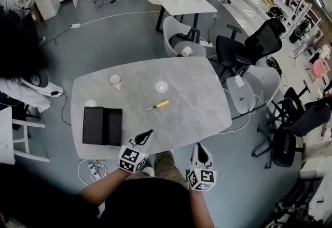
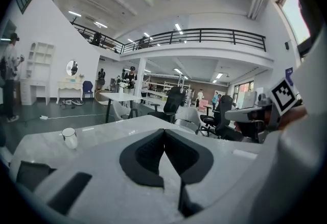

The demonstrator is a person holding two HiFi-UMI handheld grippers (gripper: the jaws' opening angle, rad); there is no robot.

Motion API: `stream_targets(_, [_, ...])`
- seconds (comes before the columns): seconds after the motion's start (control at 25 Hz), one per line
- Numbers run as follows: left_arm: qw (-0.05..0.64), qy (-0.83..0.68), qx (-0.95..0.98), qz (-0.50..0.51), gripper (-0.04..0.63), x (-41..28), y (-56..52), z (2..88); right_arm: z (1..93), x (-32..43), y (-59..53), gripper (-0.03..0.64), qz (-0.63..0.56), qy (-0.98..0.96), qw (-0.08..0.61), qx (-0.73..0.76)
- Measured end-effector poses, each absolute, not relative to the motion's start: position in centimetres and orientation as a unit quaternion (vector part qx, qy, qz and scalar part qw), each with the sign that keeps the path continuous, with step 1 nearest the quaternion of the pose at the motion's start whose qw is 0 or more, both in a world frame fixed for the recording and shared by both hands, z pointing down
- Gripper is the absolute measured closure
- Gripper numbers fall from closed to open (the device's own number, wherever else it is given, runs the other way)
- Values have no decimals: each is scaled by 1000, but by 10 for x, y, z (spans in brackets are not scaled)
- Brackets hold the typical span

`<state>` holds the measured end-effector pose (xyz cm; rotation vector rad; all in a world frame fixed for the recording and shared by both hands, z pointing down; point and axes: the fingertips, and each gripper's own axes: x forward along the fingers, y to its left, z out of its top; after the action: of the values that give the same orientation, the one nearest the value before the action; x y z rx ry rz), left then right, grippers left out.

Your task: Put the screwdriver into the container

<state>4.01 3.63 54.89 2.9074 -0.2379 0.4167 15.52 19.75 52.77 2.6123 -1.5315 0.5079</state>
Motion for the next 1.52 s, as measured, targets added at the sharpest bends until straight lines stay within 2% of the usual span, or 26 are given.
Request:
stream_targets(0.76, [102, -126, 944, 288, 578, 157, -53, 637, 550, 268, 96, 604, 200, -574, 23, 794])
stream_targets(0.96, [61, -117, 929, 347, 575, 180, -70, 677, 564, 291, 76, 604, 213, -594, 27, 775])
stream_targets(1.2, [73, -115, 906, 400, 574, 200, -84, 727, 586, 316, 58, 604, 241, -610, 28, 755])
stream_targets(1.28, [75, -112, 900, 415, 562, 205, -89, 742, 590, 322, 50, 604, 244, -619, 31, 746])
stream_targets(1.36, [75, -109, 894, 428, 507, 209, -94, 754, 595, 326, 40, 604, 246, -629, 33, 737])
stream_targets(1.52, [56, -89, 871, 479, 493, 214, -99, 783, 605, 339, 28, 604, 251, -644, 42, 721])
